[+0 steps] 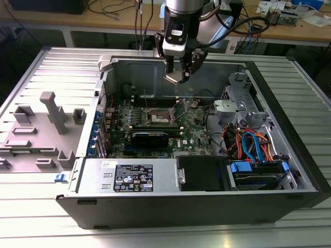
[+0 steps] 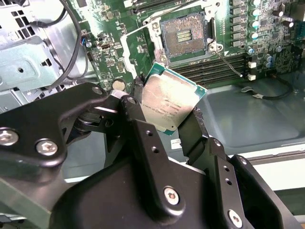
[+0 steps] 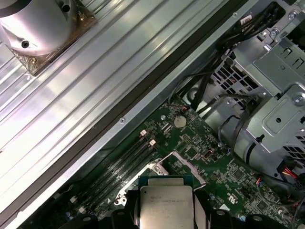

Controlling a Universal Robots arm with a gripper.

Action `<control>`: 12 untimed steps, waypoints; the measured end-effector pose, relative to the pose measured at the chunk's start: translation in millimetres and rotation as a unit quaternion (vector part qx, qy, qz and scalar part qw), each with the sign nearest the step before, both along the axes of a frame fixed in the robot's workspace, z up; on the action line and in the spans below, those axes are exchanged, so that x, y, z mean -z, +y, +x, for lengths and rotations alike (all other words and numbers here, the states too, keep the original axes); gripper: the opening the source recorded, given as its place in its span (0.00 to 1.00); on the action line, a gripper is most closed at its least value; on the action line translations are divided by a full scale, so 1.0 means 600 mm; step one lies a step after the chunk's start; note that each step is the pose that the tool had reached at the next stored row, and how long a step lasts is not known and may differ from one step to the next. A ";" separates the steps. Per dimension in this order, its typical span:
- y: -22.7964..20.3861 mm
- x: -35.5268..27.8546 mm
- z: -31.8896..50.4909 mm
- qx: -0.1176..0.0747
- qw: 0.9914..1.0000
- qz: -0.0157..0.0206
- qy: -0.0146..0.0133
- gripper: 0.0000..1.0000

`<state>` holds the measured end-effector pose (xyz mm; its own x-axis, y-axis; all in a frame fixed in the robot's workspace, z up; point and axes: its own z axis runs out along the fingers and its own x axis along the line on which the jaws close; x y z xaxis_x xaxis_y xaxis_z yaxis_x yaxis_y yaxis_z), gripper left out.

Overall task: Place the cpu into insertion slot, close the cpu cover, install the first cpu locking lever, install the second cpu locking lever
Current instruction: 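Place the cpu into insertion slot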

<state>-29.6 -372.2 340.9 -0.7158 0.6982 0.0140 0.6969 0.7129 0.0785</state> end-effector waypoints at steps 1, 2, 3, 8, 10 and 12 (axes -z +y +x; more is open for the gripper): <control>0.0000 0.001 0.000 0.006 1.000 0.000 0.000 0.55; 0.0000 0.001 0.000 0.010 1.000 0.000 0.000 0.55; 0.0000 0.002 0.000 0.014 1.000 0.000 0.000 0.55; -0.0007 0.005 0.000 0.036 0.999 0.000 0.000 0.55; -0.0007 0.006 0.000 0.041 0.999 0.000 0.000 0.55; -0.0007 0.007 0.000 0.043 0.999 0.000 0.000 0.55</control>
